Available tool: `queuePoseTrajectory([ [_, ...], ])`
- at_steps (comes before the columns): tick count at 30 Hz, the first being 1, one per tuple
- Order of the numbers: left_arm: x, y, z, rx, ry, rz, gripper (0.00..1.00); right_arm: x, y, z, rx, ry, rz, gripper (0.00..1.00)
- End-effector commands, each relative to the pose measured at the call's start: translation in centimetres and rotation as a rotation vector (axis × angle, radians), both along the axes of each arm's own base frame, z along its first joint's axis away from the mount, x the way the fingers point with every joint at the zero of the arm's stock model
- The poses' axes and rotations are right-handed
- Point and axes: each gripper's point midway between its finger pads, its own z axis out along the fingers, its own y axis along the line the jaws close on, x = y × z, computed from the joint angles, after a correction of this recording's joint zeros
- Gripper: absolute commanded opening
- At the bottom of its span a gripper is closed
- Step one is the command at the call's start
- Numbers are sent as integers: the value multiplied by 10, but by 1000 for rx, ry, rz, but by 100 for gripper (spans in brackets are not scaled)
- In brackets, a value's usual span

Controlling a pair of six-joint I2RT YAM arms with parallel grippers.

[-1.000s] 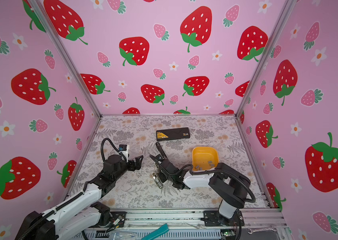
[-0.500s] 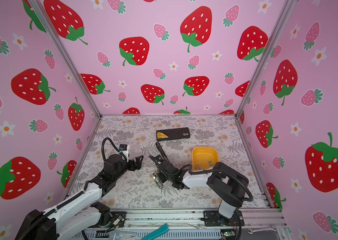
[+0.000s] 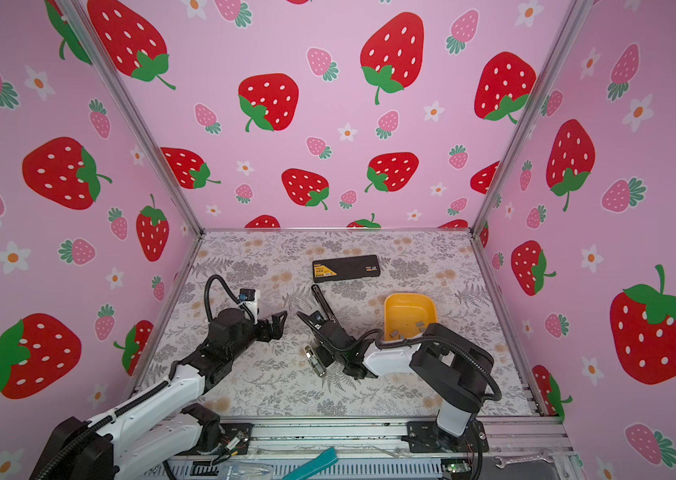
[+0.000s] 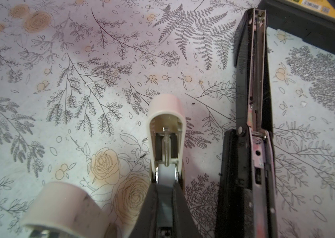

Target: Load the staples into the stapler

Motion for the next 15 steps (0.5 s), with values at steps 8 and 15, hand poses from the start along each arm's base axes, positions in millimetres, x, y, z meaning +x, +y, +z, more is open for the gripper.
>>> queuePoseTrajectory([
  [8,10,-2,23,-24,-53,11,99,5,4,17,26,-28,4,9],
  [15,11,-2,23,-26,-50,12,99,4,1,26,39,-46,1,9],
])
